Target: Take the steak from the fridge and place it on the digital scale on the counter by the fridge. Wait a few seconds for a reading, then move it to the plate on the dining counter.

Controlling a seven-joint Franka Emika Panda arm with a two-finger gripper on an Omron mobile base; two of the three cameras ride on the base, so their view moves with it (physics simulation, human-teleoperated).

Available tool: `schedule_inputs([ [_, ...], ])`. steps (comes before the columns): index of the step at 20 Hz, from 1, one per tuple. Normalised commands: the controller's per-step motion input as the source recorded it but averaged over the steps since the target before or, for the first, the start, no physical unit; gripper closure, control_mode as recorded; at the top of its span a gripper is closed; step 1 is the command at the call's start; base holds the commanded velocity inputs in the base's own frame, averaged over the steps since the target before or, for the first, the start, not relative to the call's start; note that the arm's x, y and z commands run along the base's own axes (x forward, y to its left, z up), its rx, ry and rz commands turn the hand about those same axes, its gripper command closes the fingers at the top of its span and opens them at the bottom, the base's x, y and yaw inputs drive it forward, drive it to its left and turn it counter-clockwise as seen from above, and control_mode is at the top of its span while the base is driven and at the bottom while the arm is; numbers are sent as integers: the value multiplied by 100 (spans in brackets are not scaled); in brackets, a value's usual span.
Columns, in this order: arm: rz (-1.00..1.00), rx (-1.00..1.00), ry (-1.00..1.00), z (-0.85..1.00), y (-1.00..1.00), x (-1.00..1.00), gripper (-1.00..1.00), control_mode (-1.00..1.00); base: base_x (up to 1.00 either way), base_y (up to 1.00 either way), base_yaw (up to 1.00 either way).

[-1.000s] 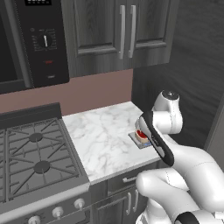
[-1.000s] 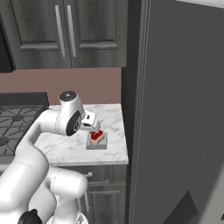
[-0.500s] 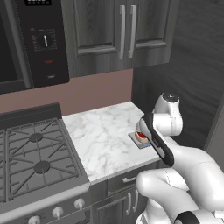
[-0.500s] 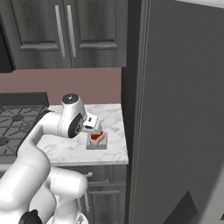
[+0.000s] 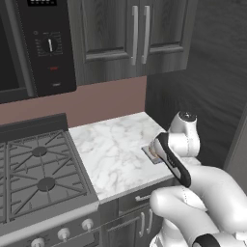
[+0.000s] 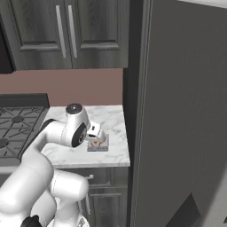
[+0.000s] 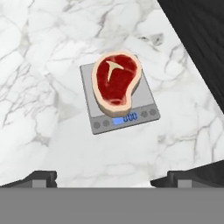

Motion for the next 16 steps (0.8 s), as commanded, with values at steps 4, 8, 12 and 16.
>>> schedule_inputs([
  [4, 0, 0, -7, -16, 0, 11, -100, -100, 0, 0, 0],
  [8, 0, 0, -3, -15, 0, 16, -100, -100, 0, 0, 0],
  [12, 0, 0, 0, -20, 0, 21, -100, -100, 0, 0, 0],
  [16, 0, 0, 0, -19, 0, 19, -100, -100, 0, 0, 0],
])
